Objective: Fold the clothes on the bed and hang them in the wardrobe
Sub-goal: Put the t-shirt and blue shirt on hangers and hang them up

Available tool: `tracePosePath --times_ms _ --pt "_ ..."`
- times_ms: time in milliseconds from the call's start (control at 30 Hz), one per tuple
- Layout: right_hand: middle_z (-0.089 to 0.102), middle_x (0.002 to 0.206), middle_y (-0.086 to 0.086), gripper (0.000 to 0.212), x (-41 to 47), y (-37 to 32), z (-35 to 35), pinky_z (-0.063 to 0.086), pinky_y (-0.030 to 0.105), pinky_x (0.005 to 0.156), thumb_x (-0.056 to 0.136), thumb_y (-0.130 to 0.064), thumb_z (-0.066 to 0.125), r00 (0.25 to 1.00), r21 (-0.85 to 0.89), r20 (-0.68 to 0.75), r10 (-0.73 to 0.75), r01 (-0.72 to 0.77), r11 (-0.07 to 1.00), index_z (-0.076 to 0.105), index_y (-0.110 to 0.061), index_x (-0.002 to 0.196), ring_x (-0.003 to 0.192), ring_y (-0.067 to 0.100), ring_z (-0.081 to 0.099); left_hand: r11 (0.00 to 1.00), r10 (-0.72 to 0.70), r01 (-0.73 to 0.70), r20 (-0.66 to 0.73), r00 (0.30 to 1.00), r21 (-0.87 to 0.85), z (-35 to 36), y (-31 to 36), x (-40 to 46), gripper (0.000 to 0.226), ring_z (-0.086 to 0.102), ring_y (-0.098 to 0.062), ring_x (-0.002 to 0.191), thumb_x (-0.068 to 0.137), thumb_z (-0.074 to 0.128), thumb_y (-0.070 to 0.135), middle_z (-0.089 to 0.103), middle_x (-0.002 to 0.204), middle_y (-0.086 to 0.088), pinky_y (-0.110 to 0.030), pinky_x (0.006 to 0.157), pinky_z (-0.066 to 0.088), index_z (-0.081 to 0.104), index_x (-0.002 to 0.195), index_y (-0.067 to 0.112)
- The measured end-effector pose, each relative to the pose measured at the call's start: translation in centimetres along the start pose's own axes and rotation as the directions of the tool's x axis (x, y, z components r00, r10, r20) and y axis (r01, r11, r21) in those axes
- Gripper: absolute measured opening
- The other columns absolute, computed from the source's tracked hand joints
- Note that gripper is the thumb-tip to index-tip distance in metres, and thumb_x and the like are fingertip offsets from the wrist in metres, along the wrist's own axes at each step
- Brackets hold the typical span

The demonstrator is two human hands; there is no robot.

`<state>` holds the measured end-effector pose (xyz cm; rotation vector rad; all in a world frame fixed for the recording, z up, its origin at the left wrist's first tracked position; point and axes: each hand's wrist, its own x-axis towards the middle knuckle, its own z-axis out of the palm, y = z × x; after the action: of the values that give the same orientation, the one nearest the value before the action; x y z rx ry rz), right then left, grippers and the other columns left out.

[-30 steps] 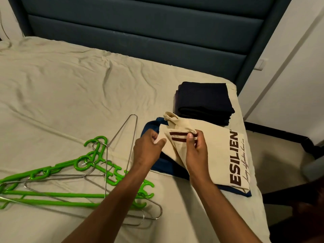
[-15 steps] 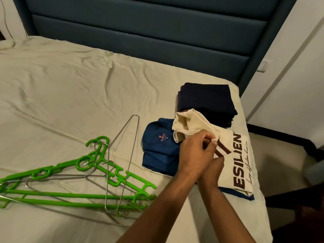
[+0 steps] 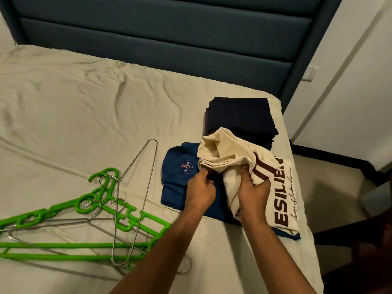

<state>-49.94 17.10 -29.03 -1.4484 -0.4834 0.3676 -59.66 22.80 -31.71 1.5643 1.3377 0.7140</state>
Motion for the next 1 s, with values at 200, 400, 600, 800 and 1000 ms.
tracePosePath --times_ms 200,400,600,800,1000 --pt "0.053 0.119 -0.023 0.037 -0.7 -0.9 -0.5 0.032 0.019 0.106 0.092 -0.029 0.068 0.989 -0.099 0.108 -0.098 0.109 0.989 0.050 -0.039 0.123 0.120 0.002 0.047 0.816 -0.061 0.125 0.130 0.990 -0.565 -1.2 1.3 2.2 0.043 0.064 -0.022 0.114 0.103 0.047 0.016 0.061 0.131 0.000 -0.038 0.085 0.060 0.043 0.144 0.030" --pt "0.054 0.099 -0.040 0.025 -1.5 -1.5 -0.3 0.034 -0.006 0.077 0.096 -0.024 0.061 0.896 -0.096 0.443 -0.010 0.059 0.994 0.054 -0.048 0.098 0.091 -0.028 0.051 0.481 -0.092 0.262 0.249 0.964 -0.837 -2.9 2.4 3.1 0.054 0.066 -0.027 0.111 0.103 0.033 0.057 0.070 0.123 -0.011 -0.041 0.094 0.053 0.066 0.122 0.018" --pt "0.053 0.111 -0.036 0.028 -1.4 -1.3 -0.8 0.036 0.002 0.094 0.098 -0.025 0.058 0.907 -0.034 0.420 -0.002 0.018 0.999 0.051 -0.049 0.109 0.098 -0.029 0.048 0.420 0.057 0.143 0.183 0.981 -0.896 -2.8 6.5 2.9 0.043 0.070 -0.016 0.102 0.101 0.034 0.059 0.077 0.097 0.005 -0.036 0.091 0.055 0.063 0.108 0.029" --pt "0.069 0.125 0.004 0.052 0.0 -1.6 -2.0 0.044 0.043 0.107 0.087 -0.049 0.058 0.877 0.417 0.379 0.294 -0.446 0.792 0.061 -0.020 0.130 0.120 0.022 0.062 0.773 0.217 0.050 0.338 0.916 -0.632 1.1 12.1 1.5 0.045 0.067 -0.013 0.089 0.100 0.043 0.057 0.068 0.094 -0.004 -0.027 0.085 0.054 0.063 0.111 0.019" --pt "0.069 0.124 0.003 0.039 1.0 -1.2 -4.6 0.054 0.040 0.094 0.100 -0.043 0.047 0.885 0.691 0.226 0.406 -0.440 0.574 0.070 -0.021 0.122 0.112 0.021 0.067 0.846 0.454 -0.260 0.374 0.809 -0.465 5.2 10.2 -1.1 0.072 0.023 0.000 0.147 0.092 0.037 0.073 0.029 0.161 0.012 -0.031 0.121 0.019 0.033 0.153 0.035"
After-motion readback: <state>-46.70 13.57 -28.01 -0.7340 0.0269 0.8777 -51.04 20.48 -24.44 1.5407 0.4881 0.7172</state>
